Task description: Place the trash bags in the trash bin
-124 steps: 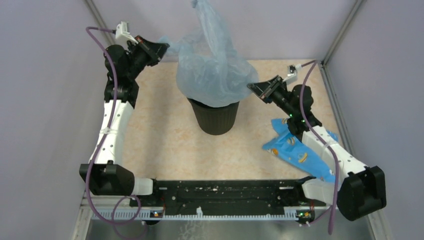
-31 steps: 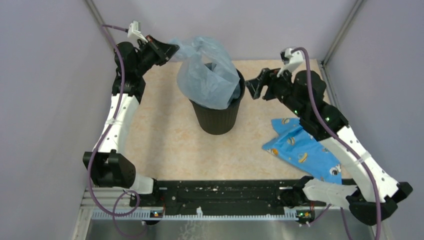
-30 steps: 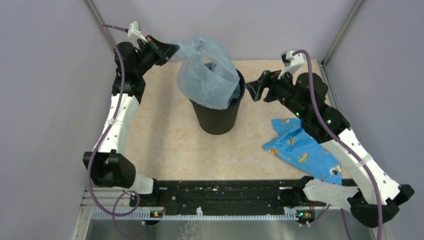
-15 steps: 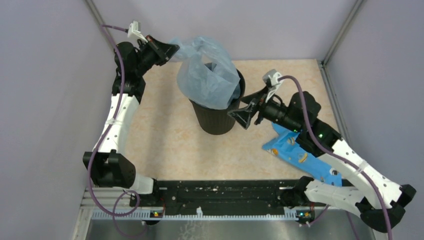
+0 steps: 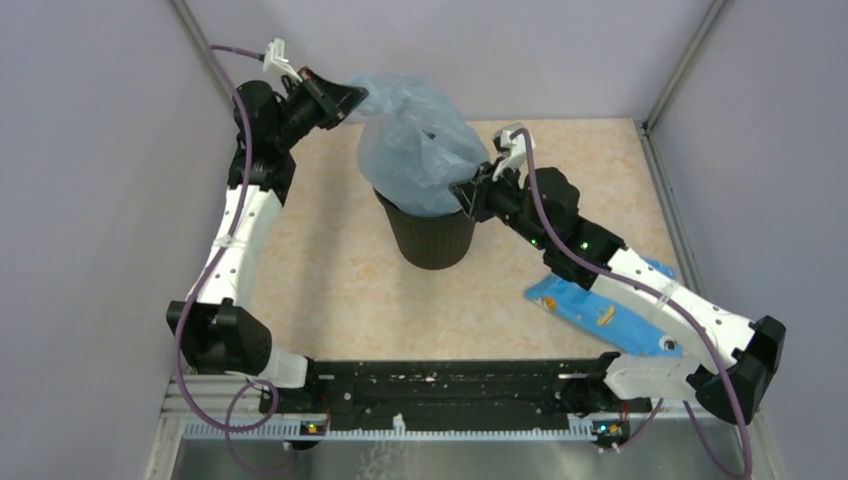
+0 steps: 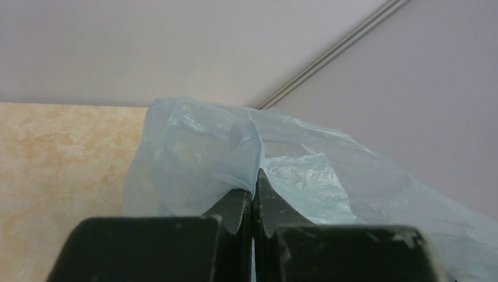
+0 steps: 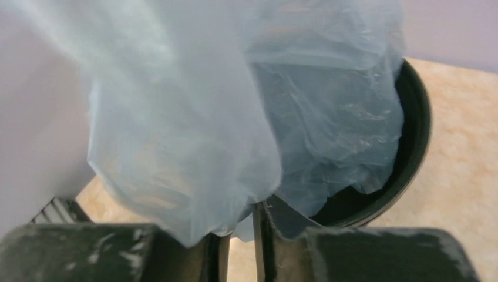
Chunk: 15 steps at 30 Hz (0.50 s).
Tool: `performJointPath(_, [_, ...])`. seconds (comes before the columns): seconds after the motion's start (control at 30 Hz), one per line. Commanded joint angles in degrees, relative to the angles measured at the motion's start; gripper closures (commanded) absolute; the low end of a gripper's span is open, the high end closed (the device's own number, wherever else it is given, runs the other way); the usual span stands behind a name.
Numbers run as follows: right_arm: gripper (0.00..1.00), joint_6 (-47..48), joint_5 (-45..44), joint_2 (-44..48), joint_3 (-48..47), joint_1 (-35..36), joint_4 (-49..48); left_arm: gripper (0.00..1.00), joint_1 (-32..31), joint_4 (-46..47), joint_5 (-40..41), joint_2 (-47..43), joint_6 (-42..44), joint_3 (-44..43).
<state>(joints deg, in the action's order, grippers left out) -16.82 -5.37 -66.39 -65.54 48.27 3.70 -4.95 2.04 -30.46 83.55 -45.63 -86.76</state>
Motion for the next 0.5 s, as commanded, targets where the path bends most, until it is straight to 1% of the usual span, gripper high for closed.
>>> performJointPath(0.0, [0.92, 0.4, -14.9, -2.5, -5.3, 0.3, 2.3, 1.00, -1.1, 3.3, -2.1, 0.5, -0.9, -2.9])
performJointPath(0.07, [0.98, 1.3, -18.9, -3.1, -5.3, 0.3, 4.6, 1.00, -1.4, 3.3, -2.6, 0.7, -1.2, -3.1])
performJointPath(0.17, [1.00, 2.6, -22.6, -3.5, -4.6, 0.3, 7.0, 1.00, -1.6, 3.3, -3.6, 0.8, -1.5, -3.3])
performJointPath(0.23, [1.00, 3.2, -22.1, -3.5, -4.0, 0.3, 7.5, 1.00, -1.7, 3.2, -4.4, 0.8, -1.8, -3.3])
performJointPath(0.3, [0.99, 3.7, -19.8, -3.3, -3.7, 0.3, 7.6, 1.00, -1.7, 2.9, -5.3, 0.4, -1.9, -3.2])
performJointPath(0.33, [0.97, 3.7, -18.6, -3.2, -3.6, 0.4, 7.6, 1.00, -1.8, 2.3, -5.7, 0.1, -1.8, -3.1])
performJointPath(0.4, [0.89, 3.4, -16.7, -2.9, -3.8, 0.5, 8.6, 1.00, -1.9, 1.5, -6.1, -0.8, -1.3, -2.3])
performJointPath(0.43, [0.82, 3.1, -15.8, -2.7, -4.2, 0.6, 9.1, 1.00, -2.1, 0.9, -6.2, -1.4, -1.0, -1.4])
performJointPath(0.47, [0.72, 3.1, -14.9, -2.2, -4.4, 0.8, 9.5, 1.00, -2.1, 0.1, -6.3, -2.0, -0.6, -0.8])
